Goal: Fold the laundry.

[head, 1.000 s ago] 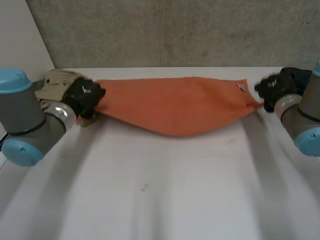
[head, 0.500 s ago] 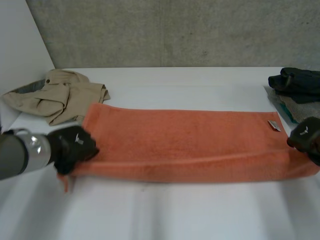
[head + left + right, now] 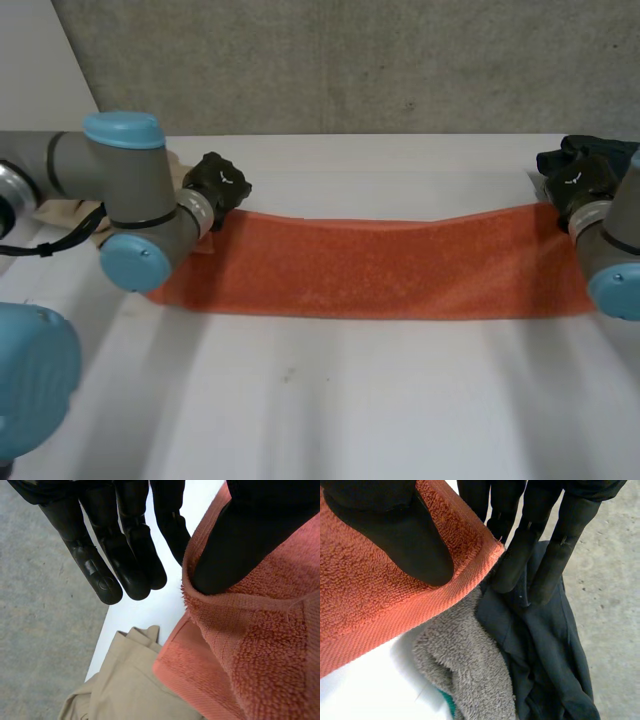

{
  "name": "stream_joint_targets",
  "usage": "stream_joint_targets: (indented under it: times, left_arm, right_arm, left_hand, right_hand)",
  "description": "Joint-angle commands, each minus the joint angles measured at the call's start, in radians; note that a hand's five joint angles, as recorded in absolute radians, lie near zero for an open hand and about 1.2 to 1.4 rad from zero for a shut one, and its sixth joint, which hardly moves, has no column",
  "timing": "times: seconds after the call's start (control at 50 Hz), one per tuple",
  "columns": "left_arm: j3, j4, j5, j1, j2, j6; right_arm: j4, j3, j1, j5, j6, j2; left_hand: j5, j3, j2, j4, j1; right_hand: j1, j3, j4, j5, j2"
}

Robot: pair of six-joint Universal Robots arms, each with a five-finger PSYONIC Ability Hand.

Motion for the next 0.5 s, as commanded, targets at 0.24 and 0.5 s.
stream_joint_targets:
  times: [0.24,0.5]
  left_arm:
    - [0.173,-0.005,-0.024,-0.057,-0.077,-0.058]
    - [0.072,-0.008,-0.116,-0.048,-0.013,-0.113]
  right_arm:
    - [-0.128,-0.128,0.054,0.081,0.06,0.144]
    - [-0.142,-0.038,0.07,0.049,0.164,0.067]
  left_hand:
    - [-0.651,-0.673,-0.68,-0.682,-0.642]
    - [-0.995,-1.017,-1.023,-1.026,-0.986]
  right_hand:
    - [-0.96,-1.014,-1.021,-1.015,-1.003]
    - [-0.96,-1.014,-1.021,-1.015,-1.003]
